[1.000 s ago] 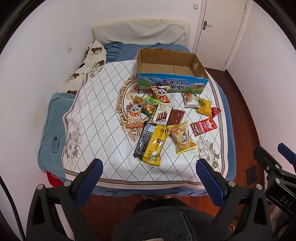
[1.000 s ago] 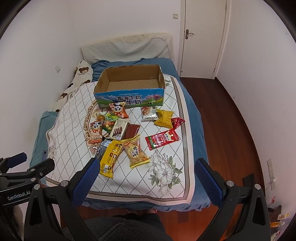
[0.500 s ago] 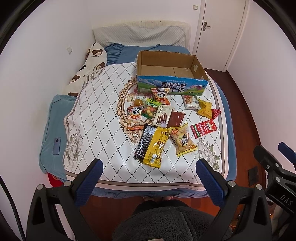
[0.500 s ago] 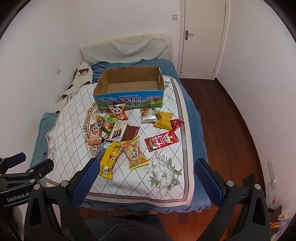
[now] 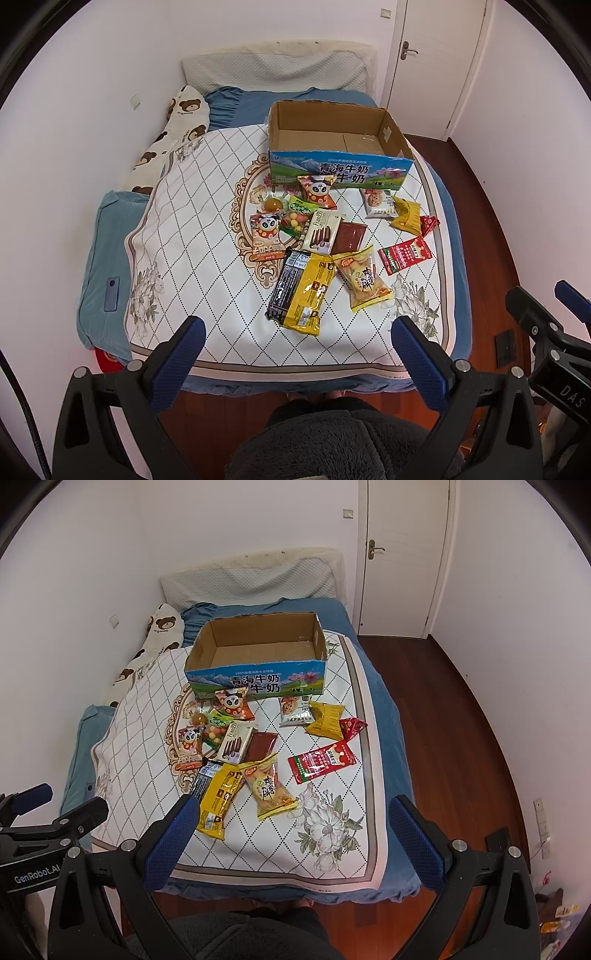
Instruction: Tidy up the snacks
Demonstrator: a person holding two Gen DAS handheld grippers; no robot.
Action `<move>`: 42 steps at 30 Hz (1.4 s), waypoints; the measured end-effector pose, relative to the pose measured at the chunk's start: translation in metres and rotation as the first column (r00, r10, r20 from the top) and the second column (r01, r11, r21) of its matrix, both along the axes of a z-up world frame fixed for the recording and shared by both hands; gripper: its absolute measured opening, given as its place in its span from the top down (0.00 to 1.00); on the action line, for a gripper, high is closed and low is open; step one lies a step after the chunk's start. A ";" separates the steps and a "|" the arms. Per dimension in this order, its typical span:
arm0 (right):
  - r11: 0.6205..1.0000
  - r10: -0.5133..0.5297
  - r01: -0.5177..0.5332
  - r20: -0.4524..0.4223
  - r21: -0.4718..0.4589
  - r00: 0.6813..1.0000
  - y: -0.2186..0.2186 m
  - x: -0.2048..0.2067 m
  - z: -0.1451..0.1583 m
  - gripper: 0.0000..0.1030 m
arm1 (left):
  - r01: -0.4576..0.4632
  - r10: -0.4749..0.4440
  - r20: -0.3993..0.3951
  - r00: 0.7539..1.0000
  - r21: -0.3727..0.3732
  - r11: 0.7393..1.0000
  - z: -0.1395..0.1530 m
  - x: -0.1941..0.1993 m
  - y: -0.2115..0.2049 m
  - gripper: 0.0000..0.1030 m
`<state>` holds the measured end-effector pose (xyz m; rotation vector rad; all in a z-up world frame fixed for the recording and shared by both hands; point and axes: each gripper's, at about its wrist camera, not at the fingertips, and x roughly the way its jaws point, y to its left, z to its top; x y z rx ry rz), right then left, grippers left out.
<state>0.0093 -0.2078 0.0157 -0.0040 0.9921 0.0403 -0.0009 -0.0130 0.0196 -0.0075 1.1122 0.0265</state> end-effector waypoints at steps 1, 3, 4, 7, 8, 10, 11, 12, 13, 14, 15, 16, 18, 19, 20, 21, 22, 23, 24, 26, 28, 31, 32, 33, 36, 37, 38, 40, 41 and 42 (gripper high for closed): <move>1.000 0.000 0.000 0.000 0.000 1.000 0.000 0.000 0.000 0.00 | 0.000 0.000 0.000 1.000 0.000 1.000 0.000 -0.001 0.000 0.00; 1.000 -0.001 0.001 0.001 0.002 1.000 -0.001 0.001 0.000 0.00 | 0.001 -0.001 0.002 1.000 0.000 1.000 0.000 0.000 -0.001 0.00; 1.000 0.000 0.000 0.001 0.001 1.000 0.000 0.001 -0.001 0.00 | 0.003 -0.003 0.000 1.000 0.001 1.000 0.000 0.000 0.000 0.00; 1.000 0.000 0.000 0.001 0.003 1.000 -0.001 0.000 -0.001 0.00 | 0.006 -0.006 -0.001 1.000 0.001 1.000 -0.001 0.002 -0.003 0.00; 1.000 -0.001 0.001 0.001 0.000 1.000 0.000 0.000 -0.001 0.00 | 0.006 -0.006 -0.001 1.000 0.002 1.000 -0.001 0.002 -0.003 0.00; 1.000 -0.002 0.002 0.003 0.000 1.000 0.000 0.001 0.000 0.00 | 0.006 -0.006 0.000 1.000 0.003 1.000 -0.001 0.002 -0.003 0.00; 1.000 -0.002 0.002 0.004 0.001 1.000 0.001 0.002 -0.001 0.00 | 0.005 -0.005 -0.001 1.000 0.001 1.000 -0.001 0.002 -0.003 0.00; 1.000 -0.002 0.002 0.004 0.001 1.000 0.002 0.003 -0.001 0.00 | 0.005 -0.005 -0.002 1.000 0.001 1.000 -0.001 0.002 -0.003 0.00; 1.000 -0.001 0.001 0.003 0.001 1.000 0.001 0.003 -0.001 0.00 | 0.005 -0.005 -0.002 1.000 0.001 1.000 -0.001 0.001 -0.003 0.00; 1.000 -0.001 0.001 0.003 0.001 1.000 0.002 0.003 -0.001 0.00 | 0.005 -0.005 -0.003 1.000 0.001 1.000 -0.001 0.002 -0.003 0.00; 1.000 -0.002 0.002 0.003 0.000 1.000 0.002 0.002 0.000 0.00 | 0.007 -0.007 -0.004 1.000 0.001 1.000 -0.001 0.002 -0.004 0.00; 1.000 -0.002 0.002 0.003 0.000 1.000 0.002 0.003 0.000 0.00 | 0.009 -0.009 -0.004 1.000 0.001 1.000 -0.002 0.003 -0.003 0.00; 1.000 -0.003 0.003 0.005 0.000 1.000 0.002 0.002 -0.001 0.00 | 0.009 -0.009 -0.003 1.000 0.000 1.000 -0.002 0.002 -0.003 0.00; 1.000 -0.003 0.003 0.005 -0.001 1.000 0.002 0.002 -0.001 0.00 | 0.009 -0.009 -0.003 1.000 0.001 1.000 -0.002 0.002 -0.003 0.00; 1.000 -0.002 0.002 0.006 0.000 1.000 0.003 0.003 -0.001 0.00 | 0.008 -0.008 -0.002 1.000 0.002 1.000 -0.003 0.003 -0.004 0.00; 1.000 -0.002 0.002 0.005 0.001 1.000 0.002 0.003 -0.001 0.00 | 0.010 -0.010 -0.002 1.000 -0.001 1.000 -0.003 0.003 -0.002 0.00; 1.000 -0.002 0.002 0.006 0.001 1.000 0.003 0.002 -0.001 0.00 | 0.011 -0.011 -0.002 1.000 -0.001 1.000 -0.003 0.003 -0.002 0.00; 1.000 -0.003 0.003 0.004 0.001 1.000 0.003 0.002 -0.001 0.00 | 0.012 -0.012 -0.003 1.000 0.001 1.000 -0.003 0.004 -0.002 0.00; 1.000 -0.003 0.003 0.004 0.002 1.000 0.002 0.004 -0.001 0.00 | 0.010 -0.010 -0.003 1.000 -0.001 1.000 -0.002 0.003 -0.001 0.00; 1.000 -0.004 0.004 0.006 0.000 1.000 0.003 0.002 0.000 0.00 | 0.010 -0.010 -0.004 1.000 -0.002 1.000 -0.003 0.003 -0.002 0.00; 1.000 -0.008 0.008 0.007 0.001 1.000 0.005 0.002 0.000 0.00 | 0.011 -0.011 -0.003 1.000 0.000 1.000 -0.002 0.003 -0.001 0.00; 1.000 -0.009 0.009 0.008 0.001 1.000 0.005 0.002 0.000 0.00 | 0.010 -0.010 -0.002 1.000 -0.002 1.000 -0.002 0.002 -0.001 0.00; 1.000 -0.009 0.009 0.008 0.001 1.000 0.005 0.002 0.000 0.00 | 0.010 -0.010 0.000 1.000 -0.001 1.000 -0.002 0.003 -0.001 0.00; 1.000 -0.009 0.009 0.009 0.001 1.000 0.005 0.003 0.000 0.00 | 0.011 -0.011 0.001 1.000 -0.001 1.000 -0.002 0.003 0.000 0.00; 1.000 -0.008 0.007 0.009 0.003 1.000 0.005 0.004 0.000 0.00 | 0.011 -0.011 0.001 1.000 -0.001 1.000 -0.002 0.004 0.000 0.00; 1.000 -0.009 0.009 0.011 0.004 1.000 0.004 0.002 0.001 0.00 | 0.012 -0.012 0.002 1.000 -0.001 1.000 -0.002 0.003 0.001 0.00; 1.000 -0.009 0.008 0.010 0.005 1.000 0.004 0.002 0.001 0.00 | 0.012 -0.012 0.002 1.000 -0.001 1.000 -0.002 0.004 0.001 0.00; 1.000 -0.010 0.010 0.010 0.007 1.000 0.004 0.002 0.001 0.00 | 0.013 -0.013 0.002 1.000 -0.001 1.000 -0.003 0.003 0.001 0.00; 1.000 -0.010 0.010 0.009 0.007 1.000 0.005 0.002 0.001 0.00 | 0.011 -0.011 0.005 1.000 0.000 1.000 -0.003 0.003 0.001 0.00; 1.000 -0.012 0.012 0.008 0.011 1.000 0.005 0.003 0.000 0.00 | 0.008 -0.008 0.007 1.000 0.002 1.000 -0.004 0.005 0.002 0.00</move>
